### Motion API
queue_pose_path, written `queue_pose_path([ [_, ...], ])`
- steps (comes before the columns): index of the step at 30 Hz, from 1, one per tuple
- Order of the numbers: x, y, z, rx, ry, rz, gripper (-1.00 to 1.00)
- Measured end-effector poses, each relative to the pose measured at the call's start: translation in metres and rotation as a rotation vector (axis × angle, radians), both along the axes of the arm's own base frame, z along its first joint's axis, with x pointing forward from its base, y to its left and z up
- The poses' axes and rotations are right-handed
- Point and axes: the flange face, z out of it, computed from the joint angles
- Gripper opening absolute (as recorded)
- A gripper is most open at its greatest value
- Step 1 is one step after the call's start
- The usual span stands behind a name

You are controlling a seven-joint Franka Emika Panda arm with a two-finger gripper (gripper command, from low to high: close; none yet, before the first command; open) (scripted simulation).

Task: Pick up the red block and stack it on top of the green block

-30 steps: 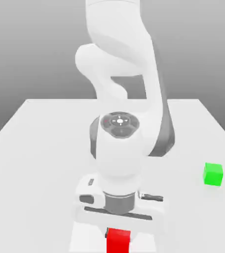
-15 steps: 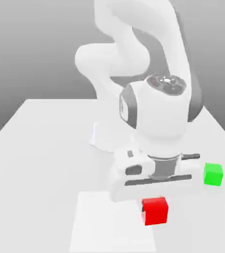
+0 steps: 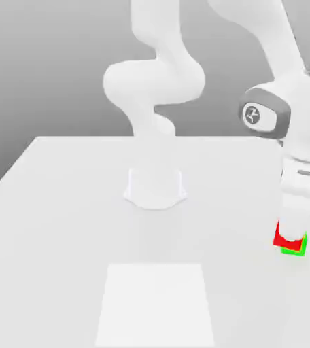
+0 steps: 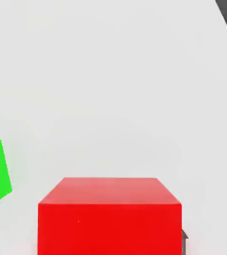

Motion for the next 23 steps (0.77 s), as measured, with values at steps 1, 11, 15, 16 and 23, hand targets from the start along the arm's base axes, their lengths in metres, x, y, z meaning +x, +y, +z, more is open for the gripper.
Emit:
queue_pose_path([
  [1,-0.011,0.007,0.001,0.001,0.001,0.063,-1.0],
  [11,-0.074,0.038,-0.033,0.005,0.008,0.434,-1.0],
  [15,-0.075,0.037,-0.053,0.005,0.008,0.438,1.0],
  [16,-0.075,0.037,-0.053,0.005,0.008,0.438,1.0],
  [23,-0.076,0.04,-0.03,0.006,0.007,0.445,1.0],
])
